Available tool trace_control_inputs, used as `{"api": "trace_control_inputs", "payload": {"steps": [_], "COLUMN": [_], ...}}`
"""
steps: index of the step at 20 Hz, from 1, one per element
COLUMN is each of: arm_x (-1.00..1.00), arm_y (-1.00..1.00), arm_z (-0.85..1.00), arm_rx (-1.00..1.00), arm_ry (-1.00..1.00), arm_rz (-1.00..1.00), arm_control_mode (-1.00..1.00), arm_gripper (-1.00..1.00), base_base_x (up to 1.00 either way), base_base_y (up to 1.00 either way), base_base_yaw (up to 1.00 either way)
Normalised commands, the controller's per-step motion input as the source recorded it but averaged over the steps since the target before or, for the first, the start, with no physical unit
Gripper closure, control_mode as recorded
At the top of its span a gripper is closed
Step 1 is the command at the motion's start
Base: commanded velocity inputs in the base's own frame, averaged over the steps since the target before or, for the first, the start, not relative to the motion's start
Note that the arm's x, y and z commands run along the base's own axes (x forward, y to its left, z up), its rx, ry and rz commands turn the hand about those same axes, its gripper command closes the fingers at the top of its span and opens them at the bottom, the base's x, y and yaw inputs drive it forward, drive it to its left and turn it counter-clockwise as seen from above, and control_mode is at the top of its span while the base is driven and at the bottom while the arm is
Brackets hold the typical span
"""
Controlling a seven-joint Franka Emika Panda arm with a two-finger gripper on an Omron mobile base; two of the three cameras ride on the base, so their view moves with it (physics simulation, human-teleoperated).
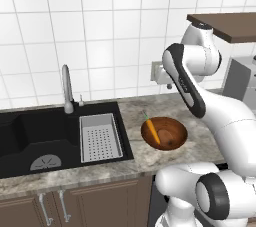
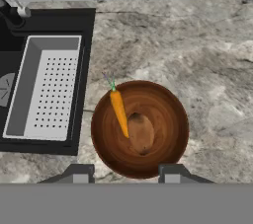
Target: Dump the potato and carrot from the bowl so the bowl can be washed. Place the bowl in the sink after clearing the leftovers.
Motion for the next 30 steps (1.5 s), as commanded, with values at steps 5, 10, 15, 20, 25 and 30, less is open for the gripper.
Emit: {"api": "trace_control_inputs", "payload": {"steps": [5,10,15,20,25,30], "arm_x": [0.00,0.00,0.09,-0.18,0.00,0.06], "arm_y": [-0.03,0.00,-0.24,-0.58,-0.49,-0.02], "arm_z": [-0.10,0.00,-0.02,-0.58,-0.66,-0.81], "arm_rx": [0.00,0.00,0.02,0.02,0.03,0.00], "arm_ry": [-0.07,0.00,0.03,0.09,0.13,0.10], "arm_rz": [0.00,0.00,-0.01,0.00,-0.02,-0.01], "arm_control_mode": [-1.00,-1.00,-1.00,-1.00,-1.00,-1.00], "arm_gripper": [-1.00,-1.00,-1.00,-1.00,-1.00,-1.00], "base_base_x": [0.00,0.00,0.00,0.00,0.00,0.00], "base_base_y": [0.00,0.00,0.00,0.00,0.00,0.00], "base_base_yaw": [0.00,0.00,0.00,0.00,0.00,0.00]}}
